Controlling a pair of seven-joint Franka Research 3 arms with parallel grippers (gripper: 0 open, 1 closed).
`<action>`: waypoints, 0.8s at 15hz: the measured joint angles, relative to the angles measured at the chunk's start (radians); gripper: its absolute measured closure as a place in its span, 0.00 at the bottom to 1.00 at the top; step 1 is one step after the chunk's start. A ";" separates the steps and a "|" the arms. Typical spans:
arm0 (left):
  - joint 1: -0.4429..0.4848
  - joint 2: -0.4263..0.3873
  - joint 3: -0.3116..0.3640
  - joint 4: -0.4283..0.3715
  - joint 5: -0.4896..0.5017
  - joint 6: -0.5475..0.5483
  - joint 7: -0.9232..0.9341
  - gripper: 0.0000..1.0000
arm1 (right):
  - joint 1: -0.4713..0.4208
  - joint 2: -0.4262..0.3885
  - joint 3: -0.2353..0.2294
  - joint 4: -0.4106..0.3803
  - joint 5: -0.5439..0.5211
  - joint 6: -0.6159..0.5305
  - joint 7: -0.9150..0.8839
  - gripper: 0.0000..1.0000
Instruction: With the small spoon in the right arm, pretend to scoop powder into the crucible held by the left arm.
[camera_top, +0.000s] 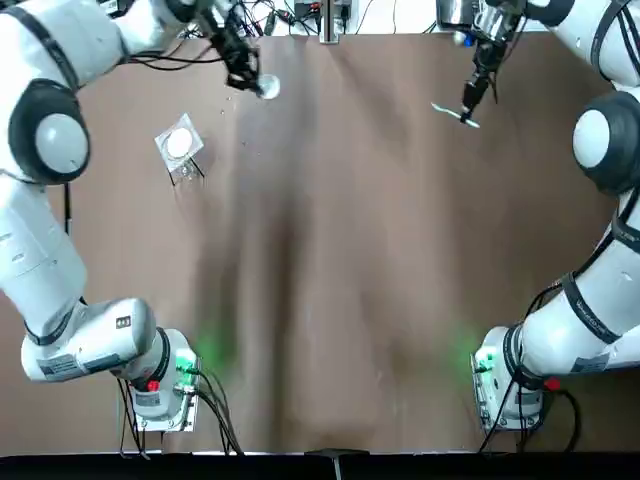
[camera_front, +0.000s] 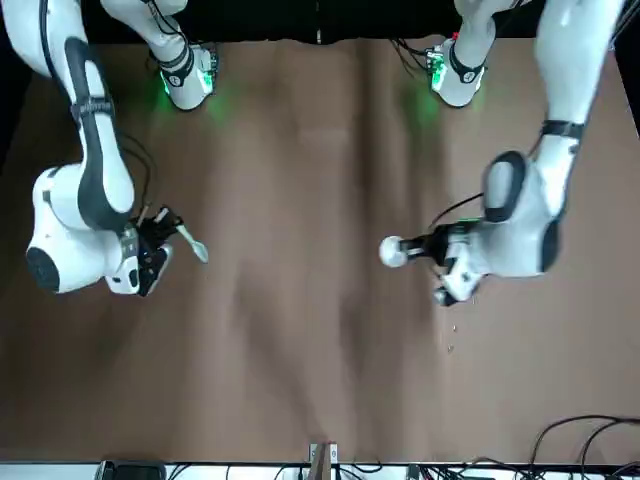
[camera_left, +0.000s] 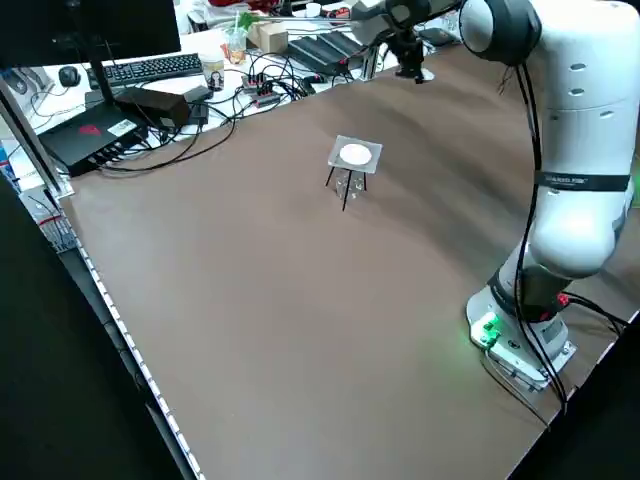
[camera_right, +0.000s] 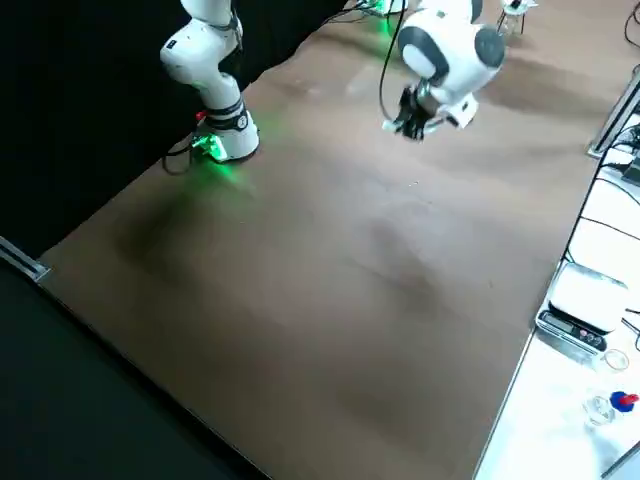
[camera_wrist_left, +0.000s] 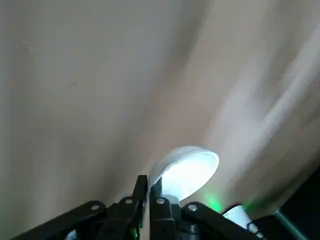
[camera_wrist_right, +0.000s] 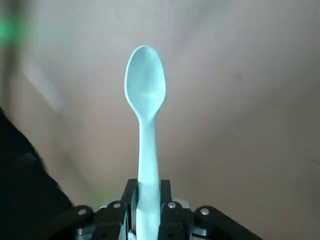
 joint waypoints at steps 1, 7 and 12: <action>0.074 -0.021 -0.019 -0.036 0.000 -0.026 0.068 0.94 | -0.025 0.023 0.000 -0.003 -0.043 0.031 -0.084 0.78; 0.370 -0.052 -0.067 -0.122 0.008 -0.147 0.362 0.94 | -0.137 0.142 0.000 -0.005 -0.208 0.227 -0.461 0.78; 0.439 -0.009 -0.066 -0.150 0.133 -0.154 0.459 0.94 | -0.169 0.180 0.000 -0.015 -0.221 0.334 -0.574 0.78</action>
